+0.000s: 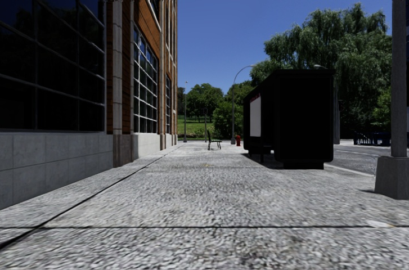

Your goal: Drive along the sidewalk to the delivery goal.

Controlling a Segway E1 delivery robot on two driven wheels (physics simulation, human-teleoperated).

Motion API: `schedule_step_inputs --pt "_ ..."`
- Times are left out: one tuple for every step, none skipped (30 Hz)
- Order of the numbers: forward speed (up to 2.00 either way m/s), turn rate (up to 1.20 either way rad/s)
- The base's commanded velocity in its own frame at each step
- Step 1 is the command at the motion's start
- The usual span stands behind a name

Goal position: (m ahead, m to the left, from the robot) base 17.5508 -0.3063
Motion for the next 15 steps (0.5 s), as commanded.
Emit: schedule_step_inputs --pt "2.00 0.00" --pt "2.00 0.00" --pt "2.00 0.00" --pt "2.00 0.00" --pt "2.00 0.00" --pt "2.00 0.00" --pt "2.00 0.00" --pt "2.00 0.00" --pt "2.00 0.00" --pt "2.00 0.00" --pt "2.00 0.00" --pt "2.00 0.00" --pt "2.00 0.00" --pt "2.00 0.00" --pt "2.00 0.00"
